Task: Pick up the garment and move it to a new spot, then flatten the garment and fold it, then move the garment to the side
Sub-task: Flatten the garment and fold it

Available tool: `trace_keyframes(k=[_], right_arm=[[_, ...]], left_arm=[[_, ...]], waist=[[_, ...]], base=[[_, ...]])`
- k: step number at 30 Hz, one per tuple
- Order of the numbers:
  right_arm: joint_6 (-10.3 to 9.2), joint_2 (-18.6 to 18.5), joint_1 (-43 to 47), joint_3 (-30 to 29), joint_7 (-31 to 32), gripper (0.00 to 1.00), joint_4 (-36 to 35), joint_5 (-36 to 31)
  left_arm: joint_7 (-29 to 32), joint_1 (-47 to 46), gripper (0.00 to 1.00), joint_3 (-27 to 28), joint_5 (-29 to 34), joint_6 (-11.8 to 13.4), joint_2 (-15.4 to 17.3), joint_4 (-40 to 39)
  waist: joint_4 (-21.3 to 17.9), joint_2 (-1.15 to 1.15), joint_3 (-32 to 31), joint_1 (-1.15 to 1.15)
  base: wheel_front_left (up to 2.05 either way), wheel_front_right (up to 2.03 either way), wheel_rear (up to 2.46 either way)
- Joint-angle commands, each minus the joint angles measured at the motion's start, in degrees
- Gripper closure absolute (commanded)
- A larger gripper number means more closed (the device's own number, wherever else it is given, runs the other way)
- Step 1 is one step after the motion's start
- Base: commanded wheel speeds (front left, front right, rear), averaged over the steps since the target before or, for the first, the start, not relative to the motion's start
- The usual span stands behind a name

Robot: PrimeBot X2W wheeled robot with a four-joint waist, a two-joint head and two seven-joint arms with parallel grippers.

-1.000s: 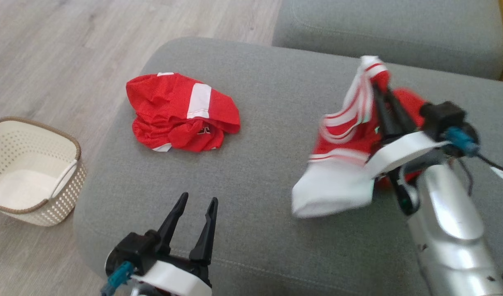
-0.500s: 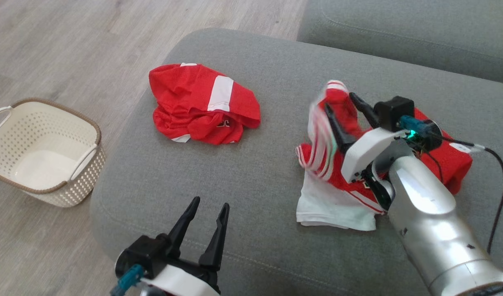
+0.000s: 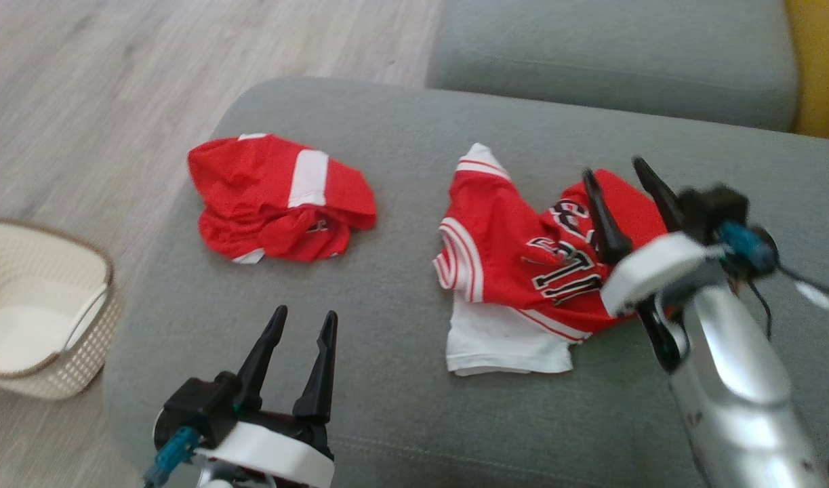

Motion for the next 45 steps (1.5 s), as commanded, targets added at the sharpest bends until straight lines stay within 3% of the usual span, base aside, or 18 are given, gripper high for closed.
trace_keyframes(k=[1,9,17,20,22,29,40,45], right_arm=[[-0.01,0.61,0.67,-0.06,-0.54,0.0,-3.72,-0.44],[-0.01,0.61,14.03,-2.93,-0.54,0.0,-14.89,0.87],[-0.01,0.61,21.21,-3.28,-0.54,0.0,-20.01,3.94],[-0.01,0.61,21.55,-3.2,-0.54,0.0,-21.04,4.02],[-0.01,0.61,21.28,-3.0,-0.54,0.0,-21.69,3.73],[-0.01,0.61,20.18,-2.46,-0.54,0.0,-23.8,2.82],[-0.01,0.61,18.37,-0.72,-0.4,0.0,-27.31,1.87],[-0.01,0.61,18.19,-0.81,-0.4,0.0,-28.21,1.59]], left_arm=[[-0.45,-2.71,0.0,1.96,0.16,0.05,-0.2,-1.75],[-0.45,-1.5,0.0,2.55,-1.06,2.23,-0.2,2.01],[-0.45,-2.28,0.0,1.78,-3.35,3.81,-0.2,6.92],[-0.45,-2.78,0.0,1.59,-4.78,3.88,-0.2,7.5],[-0.45,-2.99,0.0,1.3,-9.25,4.0,-0.2,8.66],[-0.42,-10.18,0.0,-6.65,-15.95,2.89,-0.2,17.16],[3.01,-20.93,0.0,-13.67,-20.39,9.25,-0.2,33.29],[3.13,-23.3,0.0,-16.6,-24.09,7.87,-0.2,36.24]], waist=[[-2.0,0.0,-1.64,0.0],[-6.65,0.0,-2.38,0.0],[-9.29,0.0,-1.7,0.0],[-10.32,0.0,-1.14,0.0],[-11.16,0.0,-0.61,0.0],[-14.38,0.0,2.41,0.0],[-19.47,0.0,6.27,0.0],[-20.15,0.0,7.14,0.0]], base=[[0.0,0.0,0.0],[0.0,0.0,0.0],[0.0,0.0,0.0],[0.0,0.0,0.0],[0.0,0.0,0.0],[0.0,0.0,0.0],[0.0,0.0,0.0],[0.0,0.0,0.0]])
